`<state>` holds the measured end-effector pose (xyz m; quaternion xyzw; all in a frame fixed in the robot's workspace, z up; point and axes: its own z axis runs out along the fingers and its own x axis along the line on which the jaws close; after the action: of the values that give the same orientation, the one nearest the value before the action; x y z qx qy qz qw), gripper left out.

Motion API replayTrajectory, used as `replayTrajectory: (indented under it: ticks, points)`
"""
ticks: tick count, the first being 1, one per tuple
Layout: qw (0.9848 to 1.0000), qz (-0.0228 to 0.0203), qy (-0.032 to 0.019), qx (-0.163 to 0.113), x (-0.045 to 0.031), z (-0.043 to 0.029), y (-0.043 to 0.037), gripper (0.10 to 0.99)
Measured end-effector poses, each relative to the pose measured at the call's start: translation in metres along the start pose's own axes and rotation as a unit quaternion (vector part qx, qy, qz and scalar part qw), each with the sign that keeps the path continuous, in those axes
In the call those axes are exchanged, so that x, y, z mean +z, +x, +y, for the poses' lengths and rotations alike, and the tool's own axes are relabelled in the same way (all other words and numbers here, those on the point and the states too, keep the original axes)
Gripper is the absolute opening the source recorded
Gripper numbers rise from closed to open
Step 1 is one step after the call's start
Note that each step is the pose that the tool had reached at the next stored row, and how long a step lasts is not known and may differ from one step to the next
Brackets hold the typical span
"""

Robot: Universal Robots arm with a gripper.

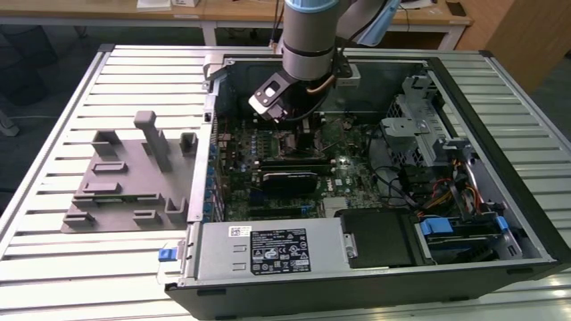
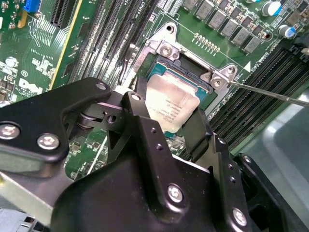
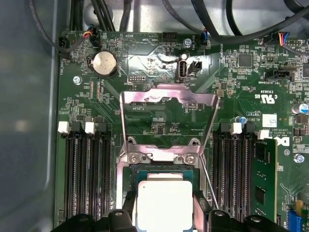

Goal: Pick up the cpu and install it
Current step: 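Place the cpu into insertion slot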

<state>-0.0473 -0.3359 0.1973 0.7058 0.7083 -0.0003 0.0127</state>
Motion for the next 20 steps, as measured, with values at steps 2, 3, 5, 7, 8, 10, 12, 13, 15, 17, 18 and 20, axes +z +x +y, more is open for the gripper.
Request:
replayTrajectory:
  ticks: [2, 3, 5, 7, 8, 10, 12, 13, 15, 17, 18, 20]
  points:
    - [1.0, -0.0001, 0.0001, 0.001, 0.0005, 0.0, 0.0, 0.541]
    - [1.0, -0.0001, 0.0001, 0.001, 0.0012, 0.0, 0.0, 0.541]
    - [1.0, -0.0001, 0.0001, 0.001, 0.0029, 0.0, 0.0, 0.541]
    - [1.0, -0.0002, 0.0001, 0.001, 0.003, -0.0001, 0.0, 0.541]
    - [1.0, -0.0002, 0.0002, 0.001, 0.003, -0.0001, 0.0, 0.541]
    - [1.0, -0.0001, 0.0001, 0.001, 0.0031, 0.0, 0.0, 0.541]
    - [1.0, -0.0001, 0.0001, 0.001, 0.0032, -0.0001, 0.0, 0.541]
    - [1.0, -0.0001, 0.0001, 0.001, 0.0032, -0.0001, 0.0, 0.541]
    - [1.0, -0.0001, 0.0001, 0.001, 0.0032, -0.0001, 0.0, 0.553]
    - [1.0, -0.0001, 0.0001, 0.001, 0.0033, -0.0001, 0.0, 0.616]
    - [1.0, -0.0001, 0.0001, 0.001, 0.0033, -0.0001, 0.0, 0.616]
    - [1.0, -0.0001, 0.0001, 0.001, 0.0033, -0.0001, 0.0, 0.616]
